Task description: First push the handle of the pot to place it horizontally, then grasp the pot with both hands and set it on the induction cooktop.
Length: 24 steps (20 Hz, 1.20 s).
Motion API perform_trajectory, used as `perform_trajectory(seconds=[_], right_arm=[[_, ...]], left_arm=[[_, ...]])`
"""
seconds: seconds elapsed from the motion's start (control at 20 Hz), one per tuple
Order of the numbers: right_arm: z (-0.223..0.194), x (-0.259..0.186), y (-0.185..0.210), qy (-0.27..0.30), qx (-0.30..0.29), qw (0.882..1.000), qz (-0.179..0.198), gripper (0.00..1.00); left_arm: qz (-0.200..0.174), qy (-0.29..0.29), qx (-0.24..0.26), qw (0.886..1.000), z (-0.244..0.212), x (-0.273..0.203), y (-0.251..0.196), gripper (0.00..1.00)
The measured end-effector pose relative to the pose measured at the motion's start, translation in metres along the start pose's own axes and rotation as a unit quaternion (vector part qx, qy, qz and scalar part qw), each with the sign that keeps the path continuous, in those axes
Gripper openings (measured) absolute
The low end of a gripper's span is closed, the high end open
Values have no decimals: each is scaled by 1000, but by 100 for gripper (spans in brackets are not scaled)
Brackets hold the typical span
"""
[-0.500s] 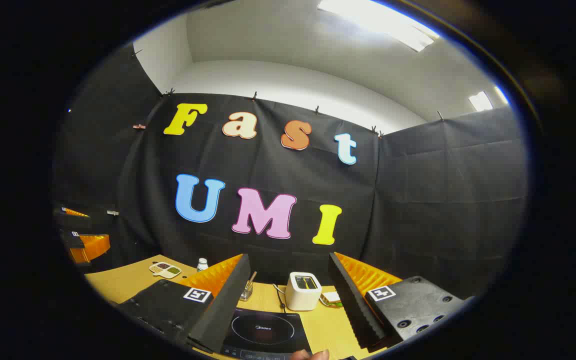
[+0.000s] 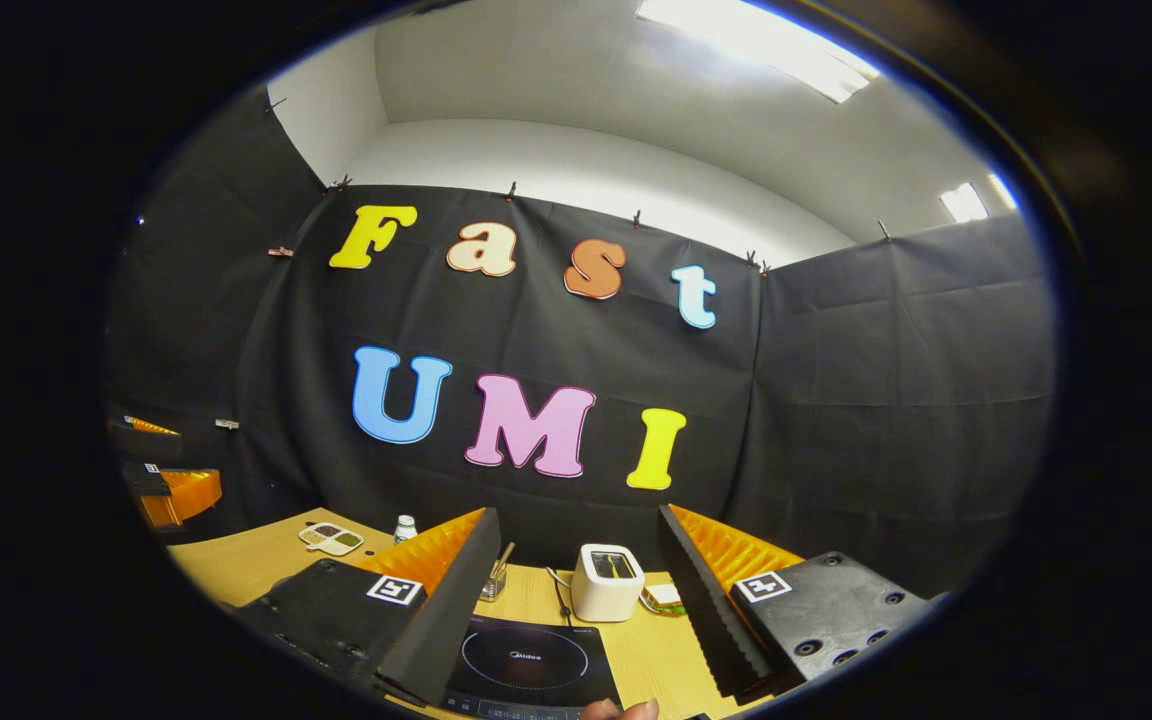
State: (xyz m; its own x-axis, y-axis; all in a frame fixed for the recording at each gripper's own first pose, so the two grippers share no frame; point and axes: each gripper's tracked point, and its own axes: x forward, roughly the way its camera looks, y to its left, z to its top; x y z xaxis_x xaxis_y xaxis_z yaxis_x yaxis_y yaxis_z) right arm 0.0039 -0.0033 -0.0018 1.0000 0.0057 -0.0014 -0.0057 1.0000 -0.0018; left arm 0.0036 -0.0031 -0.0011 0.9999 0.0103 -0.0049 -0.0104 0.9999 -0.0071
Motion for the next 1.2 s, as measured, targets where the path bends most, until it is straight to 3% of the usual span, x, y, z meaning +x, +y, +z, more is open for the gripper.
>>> perform_trajectory(seconds=[0.6, 0.75, 0.85, 1.0, 1.05, 1.1, 1.2], right_arm=[[-5, 1, -7, 0, -8, 1000, -7, 98], [-4, 1, -10, 1, -8, 1000, -11, 97], [-4, 2, -16, -2, -16, 1000, -17, 98], [-3, 3, -22, -4, -22, 999, -24, 97], [-4, 4, -24, -3, -21, 999, -25, 98], [-4, 5, -25, -3, -20, 999, -27, 97], [-5, 6, -28, -2, -23, 999, -30, 98]], left_arm=[[-1, -4, -2, 1000, 1, 3, -1, 96], [-5, -11, -1, 1000, 5, 3, -3, 92], [-25, -9, -9, 1000, 3, 4, -14, 82], [-43, 2, -8, 999, 0, 2, -20, 22], [-50, 9, -7, 999, -2, 3, -24, 17], [-55, 17, -7, 998, -7, 3, -27, 5], [-67, 35, -11, 997, -14, 3, -31, 5]])
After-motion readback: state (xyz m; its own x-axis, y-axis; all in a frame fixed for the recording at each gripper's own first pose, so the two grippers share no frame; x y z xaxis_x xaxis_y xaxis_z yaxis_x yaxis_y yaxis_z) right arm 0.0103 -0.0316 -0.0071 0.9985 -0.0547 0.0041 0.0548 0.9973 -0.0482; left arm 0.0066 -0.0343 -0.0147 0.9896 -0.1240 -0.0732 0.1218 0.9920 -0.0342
